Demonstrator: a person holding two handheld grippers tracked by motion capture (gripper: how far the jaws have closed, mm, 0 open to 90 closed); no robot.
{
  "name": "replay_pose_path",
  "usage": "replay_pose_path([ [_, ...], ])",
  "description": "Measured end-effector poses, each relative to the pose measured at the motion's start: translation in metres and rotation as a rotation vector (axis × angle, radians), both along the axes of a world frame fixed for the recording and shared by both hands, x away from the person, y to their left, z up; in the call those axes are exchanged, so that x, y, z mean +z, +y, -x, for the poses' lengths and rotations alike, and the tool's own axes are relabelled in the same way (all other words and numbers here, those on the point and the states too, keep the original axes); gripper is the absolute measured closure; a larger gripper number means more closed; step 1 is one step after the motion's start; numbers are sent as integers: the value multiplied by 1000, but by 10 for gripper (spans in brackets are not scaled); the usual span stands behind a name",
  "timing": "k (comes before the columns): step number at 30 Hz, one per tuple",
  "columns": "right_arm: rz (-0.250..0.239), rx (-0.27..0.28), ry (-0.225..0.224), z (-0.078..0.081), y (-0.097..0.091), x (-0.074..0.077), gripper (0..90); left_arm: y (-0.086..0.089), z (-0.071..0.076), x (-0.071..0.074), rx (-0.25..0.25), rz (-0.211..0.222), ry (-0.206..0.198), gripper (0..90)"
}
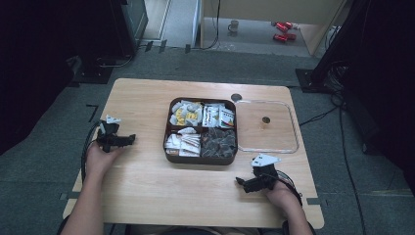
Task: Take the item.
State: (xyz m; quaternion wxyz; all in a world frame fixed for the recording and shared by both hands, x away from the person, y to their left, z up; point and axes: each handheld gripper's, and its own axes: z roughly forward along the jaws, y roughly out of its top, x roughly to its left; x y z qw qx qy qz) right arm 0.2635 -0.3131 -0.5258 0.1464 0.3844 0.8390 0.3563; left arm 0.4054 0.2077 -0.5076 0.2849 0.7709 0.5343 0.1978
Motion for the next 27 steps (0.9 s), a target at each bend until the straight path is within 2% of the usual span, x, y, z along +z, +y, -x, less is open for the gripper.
replay_pose_path([
  [6,0,0,0,0,0,0,0,-1,0,3,-24,-3,10,218],
  [8,0,0,0,0,0,0,0,-1,0,6,-26,23,22,223],
  [11,0,0,0,0,0,0,0,-1,0,8,-33,32,27,236],
  [22,0,0,0,0,0,0,0,-7,4,22,-78,59,14,296],
  [27,0,0,0,0,0,0,0,-10,6,26,-99,53,9,311],
])
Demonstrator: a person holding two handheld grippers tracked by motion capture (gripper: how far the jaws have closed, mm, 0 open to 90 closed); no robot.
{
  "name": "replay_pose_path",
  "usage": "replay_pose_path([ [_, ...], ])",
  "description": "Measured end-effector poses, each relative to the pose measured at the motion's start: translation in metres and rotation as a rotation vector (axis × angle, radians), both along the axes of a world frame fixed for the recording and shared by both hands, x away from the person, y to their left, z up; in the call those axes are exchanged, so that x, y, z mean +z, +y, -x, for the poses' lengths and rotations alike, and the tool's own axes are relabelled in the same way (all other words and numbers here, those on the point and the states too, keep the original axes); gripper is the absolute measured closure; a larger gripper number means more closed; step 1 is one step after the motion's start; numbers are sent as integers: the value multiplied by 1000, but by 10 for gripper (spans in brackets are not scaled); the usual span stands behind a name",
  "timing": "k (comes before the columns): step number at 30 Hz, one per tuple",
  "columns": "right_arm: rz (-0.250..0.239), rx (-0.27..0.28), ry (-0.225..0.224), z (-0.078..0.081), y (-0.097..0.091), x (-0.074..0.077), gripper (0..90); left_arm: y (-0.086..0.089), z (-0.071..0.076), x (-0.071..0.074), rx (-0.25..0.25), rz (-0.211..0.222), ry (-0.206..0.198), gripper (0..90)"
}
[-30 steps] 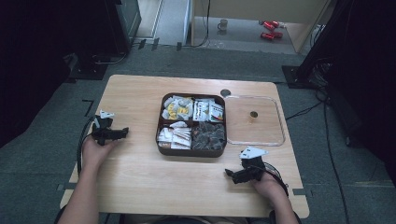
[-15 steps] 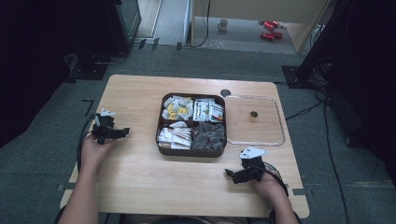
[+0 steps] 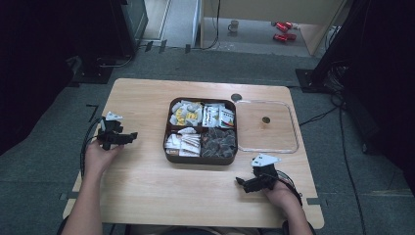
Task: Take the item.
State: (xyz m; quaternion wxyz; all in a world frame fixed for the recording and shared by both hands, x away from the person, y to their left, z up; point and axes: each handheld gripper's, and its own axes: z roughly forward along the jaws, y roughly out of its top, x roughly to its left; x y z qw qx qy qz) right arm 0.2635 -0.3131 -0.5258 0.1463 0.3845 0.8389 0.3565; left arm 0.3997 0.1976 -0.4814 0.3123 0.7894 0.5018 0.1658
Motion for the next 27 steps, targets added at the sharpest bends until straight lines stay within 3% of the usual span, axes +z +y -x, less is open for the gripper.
replay_pose_path([
  [8,0,0,0,0,0,0,0,-6,5,12,-44,-5,-26,359],
  [27,0,0,0,0,0,0,0,-27,13,31,-126,16,-38,402],
])
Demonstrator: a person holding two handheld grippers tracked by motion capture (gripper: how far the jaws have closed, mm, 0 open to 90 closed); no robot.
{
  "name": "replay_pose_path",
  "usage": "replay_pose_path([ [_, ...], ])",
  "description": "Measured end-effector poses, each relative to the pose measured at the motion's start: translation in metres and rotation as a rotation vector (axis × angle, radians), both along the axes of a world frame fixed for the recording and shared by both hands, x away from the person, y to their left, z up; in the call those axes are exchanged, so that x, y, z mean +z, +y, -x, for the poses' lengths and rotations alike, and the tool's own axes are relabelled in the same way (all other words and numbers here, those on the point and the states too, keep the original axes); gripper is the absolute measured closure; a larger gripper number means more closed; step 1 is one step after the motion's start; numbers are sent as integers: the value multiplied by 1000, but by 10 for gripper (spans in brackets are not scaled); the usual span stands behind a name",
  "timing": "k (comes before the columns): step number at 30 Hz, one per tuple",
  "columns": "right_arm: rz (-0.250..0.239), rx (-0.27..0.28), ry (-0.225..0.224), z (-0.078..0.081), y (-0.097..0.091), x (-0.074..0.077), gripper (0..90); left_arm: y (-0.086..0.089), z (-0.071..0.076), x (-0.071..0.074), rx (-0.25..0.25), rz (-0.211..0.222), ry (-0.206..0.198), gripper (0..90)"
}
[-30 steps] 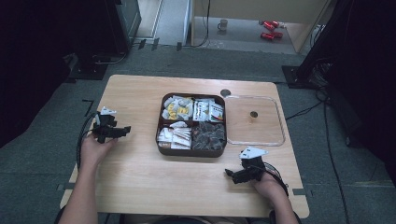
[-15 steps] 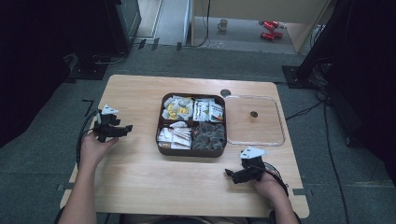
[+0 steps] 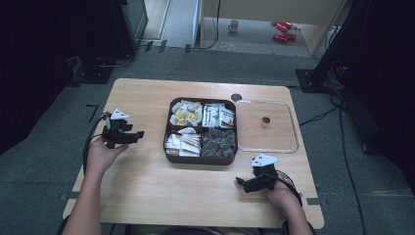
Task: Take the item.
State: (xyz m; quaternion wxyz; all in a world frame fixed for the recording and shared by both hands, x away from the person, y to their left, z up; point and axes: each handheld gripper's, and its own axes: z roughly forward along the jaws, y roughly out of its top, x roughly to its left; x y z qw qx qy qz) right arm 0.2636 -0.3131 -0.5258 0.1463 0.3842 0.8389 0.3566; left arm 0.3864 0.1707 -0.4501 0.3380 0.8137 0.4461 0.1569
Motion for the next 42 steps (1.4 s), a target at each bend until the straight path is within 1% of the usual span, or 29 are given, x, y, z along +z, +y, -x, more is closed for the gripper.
replay_pose_path([
  [3,0,0,0,0,0,0,0,-3,0,2,-6,-1,-2,414],
  [7,0,0,0,0,0,0,0,-5,0,4,-11,1,-1,405],
  [10,0,0,0,0,0,0,0,-8,1,7,-22,-2,-1,415],
  [13,1,0,0,0,0,0,0,-14,2,13,-39,5,-12,423],
  [22,1,0,0,0,0,0,0,-27,3,21,-74,11,-23,430],
  [30,1,0,0,0,0,0,0,-38,2,26,-104,11,-28,446],
  [37,2,0,0,0,0,0,0,-49,3,32,-134,12,-42,454],
  [42,2,0,0,0,0,0,0,-56,1,33,-157,13,-41,464],
])
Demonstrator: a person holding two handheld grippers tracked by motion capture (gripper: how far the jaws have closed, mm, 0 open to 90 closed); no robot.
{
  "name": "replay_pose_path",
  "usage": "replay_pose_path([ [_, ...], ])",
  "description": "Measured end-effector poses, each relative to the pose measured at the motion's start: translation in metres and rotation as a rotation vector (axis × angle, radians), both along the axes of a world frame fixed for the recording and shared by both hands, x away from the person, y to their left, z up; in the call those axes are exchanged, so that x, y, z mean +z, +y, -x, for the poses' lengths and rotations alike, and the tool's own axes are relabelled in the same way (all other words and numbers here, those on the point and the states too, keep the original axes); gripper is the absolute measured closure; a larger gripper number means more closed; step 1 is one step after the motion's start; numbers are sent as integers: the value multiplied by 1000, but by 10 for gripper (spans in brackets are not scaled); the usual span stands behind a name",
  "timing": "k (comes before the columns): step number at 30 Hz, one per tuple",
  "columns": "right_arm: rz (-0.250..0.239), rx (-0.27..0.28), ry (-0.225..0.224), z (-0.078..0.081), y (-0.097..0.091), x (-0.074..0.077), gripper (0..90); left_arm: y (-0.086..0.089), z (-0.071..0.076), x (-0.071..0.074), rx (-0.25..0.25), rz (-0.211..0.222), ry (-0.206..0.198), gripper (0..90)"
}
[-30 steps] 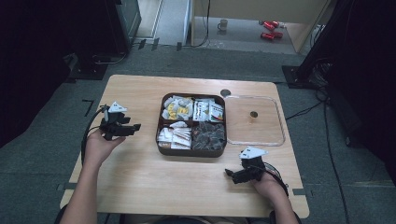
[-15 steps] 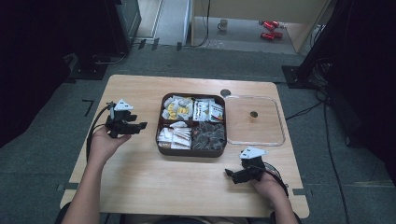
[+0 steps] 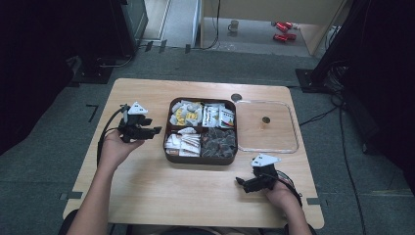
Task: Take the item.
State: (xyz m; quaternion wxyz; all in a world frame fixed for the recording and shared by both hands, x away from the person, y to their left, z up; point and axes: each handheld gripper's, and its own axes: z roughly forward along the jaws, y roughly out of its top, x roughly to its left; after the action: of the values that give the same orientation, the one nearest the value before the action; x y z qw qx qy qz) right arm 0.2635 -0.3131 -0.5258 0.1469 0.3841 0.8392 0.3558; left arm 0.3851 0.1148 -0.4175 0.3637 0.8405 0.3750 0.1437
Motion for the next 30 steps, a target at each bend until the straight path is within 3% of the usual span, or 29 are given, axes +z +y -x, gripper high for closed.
replay_pose_path([
  [12,1,-3,-3,0,0,0,0,-22,-3,-2,-69,6,-9,472],
  [16,2,-4,-3,1,0,0,0,-26,-5,-4,-88,26,2,505],
  [30,0,-16,-1,2,0,0,0,-40,-14,-14,-132,9,31,581],
])
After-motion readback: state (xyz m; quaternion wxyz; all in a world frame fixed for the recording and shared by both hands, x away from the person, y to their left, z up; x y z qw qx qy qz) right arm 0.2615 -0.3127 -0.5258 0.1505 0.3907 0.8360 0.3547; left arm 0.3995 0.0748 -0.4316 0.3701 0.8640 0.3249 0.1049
